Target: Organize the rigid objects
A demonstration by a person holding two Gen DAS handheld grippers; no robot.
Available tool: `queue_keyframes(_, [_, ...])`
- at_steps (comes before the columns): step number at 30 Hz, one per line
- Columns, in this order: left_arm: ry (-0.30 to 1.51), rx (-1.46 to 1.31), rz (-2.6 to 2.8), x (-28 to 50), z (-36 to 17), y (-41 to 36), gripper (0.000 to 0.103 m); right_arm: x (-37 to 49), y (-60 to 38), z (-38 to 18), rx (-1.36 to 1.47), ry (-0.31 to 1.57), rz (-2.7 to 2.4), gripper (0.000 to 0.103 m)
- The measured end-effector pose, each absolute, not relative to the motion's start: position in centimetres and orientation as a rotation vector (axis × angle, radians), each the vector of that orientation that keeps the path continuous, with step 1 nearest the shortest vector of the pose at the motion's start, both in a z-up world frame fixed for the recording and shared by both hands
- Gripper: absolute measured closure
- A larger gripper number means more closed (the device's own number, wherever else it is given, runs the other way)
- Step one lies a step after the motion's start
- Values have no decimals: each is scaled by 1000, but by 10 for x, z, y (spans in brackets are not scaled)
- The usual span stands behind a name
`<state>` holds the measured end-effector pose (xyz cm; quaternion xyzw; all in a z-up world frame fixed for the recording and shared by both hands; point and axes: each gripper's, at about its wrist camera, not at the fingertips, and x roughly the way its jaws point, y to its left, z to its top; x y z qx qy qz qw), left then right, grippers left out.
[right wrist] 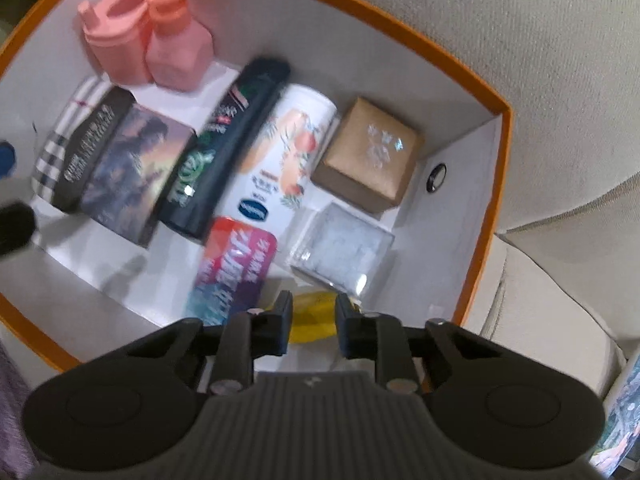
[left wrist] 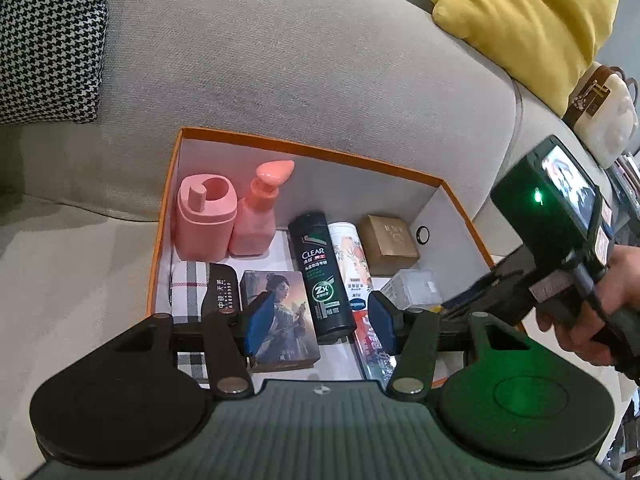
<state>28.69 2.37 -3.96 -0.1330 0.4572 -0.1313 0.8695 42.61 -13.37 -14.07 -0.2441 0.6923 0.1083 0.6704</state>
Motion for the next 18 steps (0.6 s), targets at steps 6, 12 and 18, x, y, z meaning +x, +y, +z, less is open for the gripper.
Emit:
queue_keyframes(6, [964,-272,-289,287,-42,19,40,419,-138,-143,-526,1634,253,86])
queue_keyframes(12, [948,-248,-291,282,-40,19,40,415,-141,-123,-475,1583,254,85])
queue_keyframes(18, [901,-197,-238,270,-25,19,40,394,-146,-77,-347,1435,303,85])
